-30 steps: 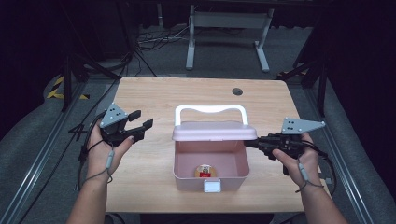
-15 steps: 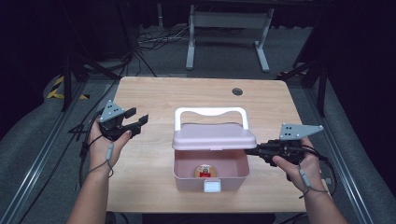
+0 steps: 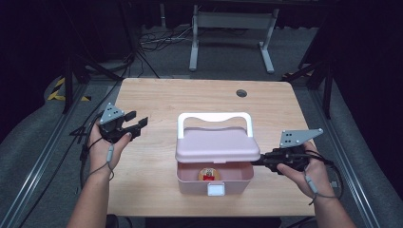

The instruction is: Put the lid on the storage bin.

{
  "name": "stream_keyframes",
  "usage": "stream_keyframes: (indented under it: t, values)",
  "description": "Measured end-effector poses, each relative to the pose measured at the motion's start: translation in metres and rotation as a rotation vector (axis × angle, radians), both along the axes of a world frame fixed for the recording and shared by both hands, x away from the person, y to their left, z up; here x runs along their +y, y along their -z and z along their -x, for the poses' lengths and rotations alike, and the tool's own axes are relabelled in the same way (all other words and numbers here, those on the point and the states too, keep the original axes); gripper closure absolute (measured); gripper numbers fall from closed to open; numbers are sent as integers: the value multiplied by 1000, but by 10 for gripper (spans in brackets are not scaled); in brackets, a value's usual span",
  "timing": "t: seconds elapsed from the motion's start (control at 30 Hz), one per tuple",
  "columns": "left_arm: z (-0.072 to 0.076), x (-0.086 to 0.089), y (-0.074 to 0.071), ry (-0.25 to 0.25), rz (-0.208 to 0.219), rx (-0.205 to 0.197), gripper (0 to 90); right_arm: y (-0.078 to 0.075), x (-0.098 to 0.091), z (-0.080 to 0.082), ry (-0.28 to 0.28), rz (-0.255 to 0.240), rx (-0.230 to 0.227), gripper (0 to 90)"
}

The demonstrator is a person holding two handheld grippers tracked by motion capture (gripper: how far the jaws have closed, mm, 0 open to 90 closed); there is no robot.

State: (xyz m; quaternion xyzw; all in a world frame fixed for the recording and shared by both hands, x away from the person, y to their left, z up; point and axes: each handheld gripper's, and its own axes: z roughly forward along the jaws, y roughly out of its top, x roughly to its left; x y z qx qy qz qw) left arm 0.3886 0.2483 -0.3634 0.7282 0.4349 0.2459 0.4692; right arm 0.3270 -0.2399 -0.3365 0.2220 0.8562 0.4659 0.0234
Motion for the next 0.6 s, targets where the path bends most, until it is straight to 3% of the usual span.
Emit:
stream_keyframes:
  t: [0.13,0.6]
  values:
    - [-1,2,5,-14,-21,5,469,1,1,0,-7,31,11,866]
    - [-4,5,10,-10,-14,32,463,5,6,2,-31,127,47,871]
